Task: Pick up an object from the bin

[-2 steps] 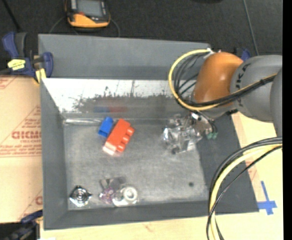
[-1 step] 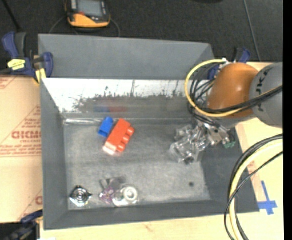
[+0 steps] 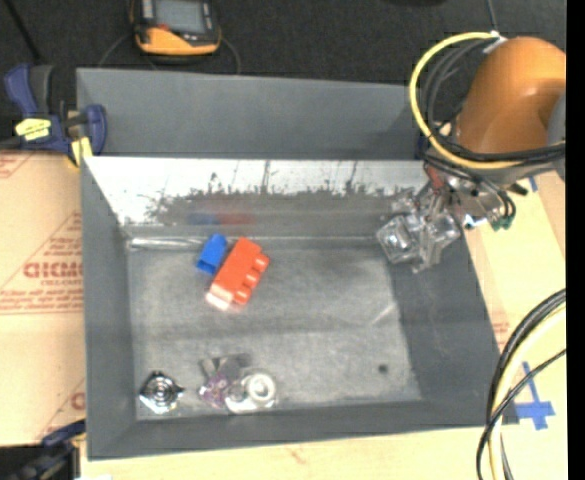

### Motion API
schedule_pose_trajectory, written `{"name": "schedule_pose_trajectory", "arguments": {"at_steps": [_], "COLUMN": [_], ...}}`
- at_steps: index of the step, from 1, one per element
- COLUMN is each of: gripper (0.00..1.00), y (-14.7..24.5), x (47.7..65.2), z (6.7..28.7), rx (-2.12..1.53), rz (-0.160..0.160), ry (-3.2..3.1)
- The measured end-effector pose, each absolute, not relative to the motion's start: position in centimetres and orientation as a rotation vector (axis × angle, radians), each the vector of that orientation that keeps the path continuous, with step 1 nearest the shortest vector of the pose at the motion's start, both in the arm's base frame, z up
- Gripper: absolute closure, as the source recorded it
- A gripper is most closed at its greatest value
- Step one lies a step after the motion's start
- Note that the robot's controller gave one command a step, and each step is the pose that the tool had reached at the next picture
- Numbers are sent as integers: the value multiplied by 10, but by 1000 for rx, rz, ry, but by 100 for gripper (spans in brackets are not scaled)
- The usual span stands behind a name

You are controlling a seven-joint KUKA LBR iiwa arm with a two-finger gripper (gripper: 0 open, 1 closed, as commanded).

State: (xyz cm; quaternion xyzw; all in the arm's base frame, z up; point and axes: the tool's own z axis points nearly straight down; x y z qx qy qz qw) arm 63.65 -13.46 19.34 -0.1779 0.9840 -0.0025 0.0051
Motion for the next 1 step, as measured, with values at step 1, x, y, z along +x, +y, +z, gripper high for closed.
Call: {"name": "schedule_pose_trajectory", "arguments": {"at_steps": [1], "gripper": [100], "y": [-141], "x": [641], "z": [253], "rx": [-967], "rz": [-6], "ry": [2982]}}
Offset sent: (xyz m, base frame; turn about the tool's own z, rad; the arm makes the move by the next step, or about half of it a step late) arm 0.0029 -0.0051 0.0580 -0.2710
